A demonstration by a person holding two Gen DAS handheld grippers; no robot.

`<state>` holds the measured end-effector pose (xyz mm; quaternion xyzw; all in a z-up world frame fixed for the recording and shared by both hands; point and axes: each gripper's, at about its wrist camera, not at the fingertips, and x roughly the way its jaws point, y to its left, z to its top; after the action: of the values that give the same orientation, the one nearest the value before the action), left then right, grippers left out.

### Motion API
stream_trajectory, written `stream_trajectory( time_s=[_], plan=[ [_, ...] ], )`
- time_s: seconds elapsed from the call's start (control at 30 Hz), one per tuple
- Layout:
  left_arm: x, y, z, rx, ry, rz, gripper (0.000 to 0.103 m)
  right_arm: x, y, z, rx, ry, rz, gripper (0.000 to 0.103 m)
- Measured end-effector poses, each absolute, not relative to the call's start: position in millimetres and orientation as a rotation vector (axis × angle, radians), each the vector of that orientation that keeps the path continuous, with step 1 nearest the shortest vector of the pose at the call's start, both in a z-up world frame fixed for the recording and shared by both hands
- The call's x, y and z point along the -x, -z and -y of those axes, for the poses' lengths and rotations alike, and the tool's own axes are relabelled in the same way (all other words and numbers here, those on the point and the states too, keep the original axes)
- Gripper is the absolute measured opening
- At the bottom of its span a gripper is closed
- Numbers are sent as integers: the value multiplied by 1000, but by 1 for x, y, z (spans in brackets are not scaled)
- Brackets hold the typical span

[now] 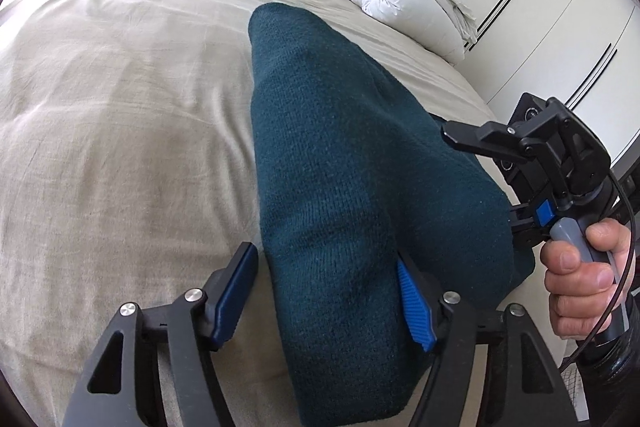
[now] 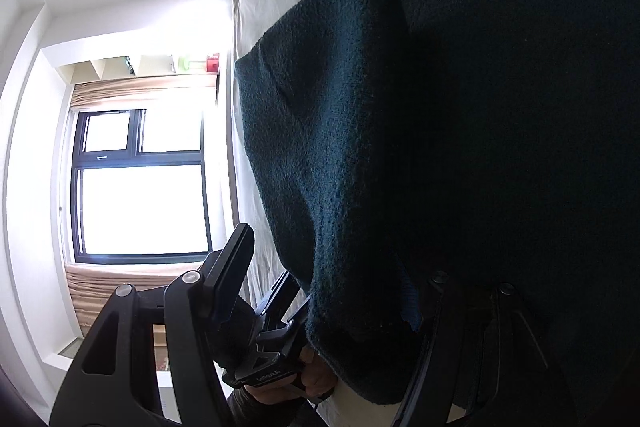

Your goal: Fold small clothes

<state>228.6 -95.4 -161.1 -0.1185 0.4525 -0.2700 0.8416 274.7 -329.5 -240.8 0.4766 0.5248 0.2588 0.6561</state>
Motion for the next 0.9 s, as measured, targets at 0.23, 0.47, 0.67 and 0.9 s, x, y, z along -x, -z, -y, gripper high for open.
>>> stream_trajectory(
  time_s=[0.23,0.47,0.67,0.9],
  plan=[
    [-213,159,86,303,561,-952,65,-289,246,300,-1038,-553,-1218,36],
    [-205,151,73,353,554,-966,64,-305,234,286,-919,-475,-1290,13],
    [-189,134,56,386,554,-947,64,-313,180,256,-790,-467,-1286,12],
    [-180,113,42,423,574,-946,63,-320,154,263,-770,-444,-1263,12]
  ],
)
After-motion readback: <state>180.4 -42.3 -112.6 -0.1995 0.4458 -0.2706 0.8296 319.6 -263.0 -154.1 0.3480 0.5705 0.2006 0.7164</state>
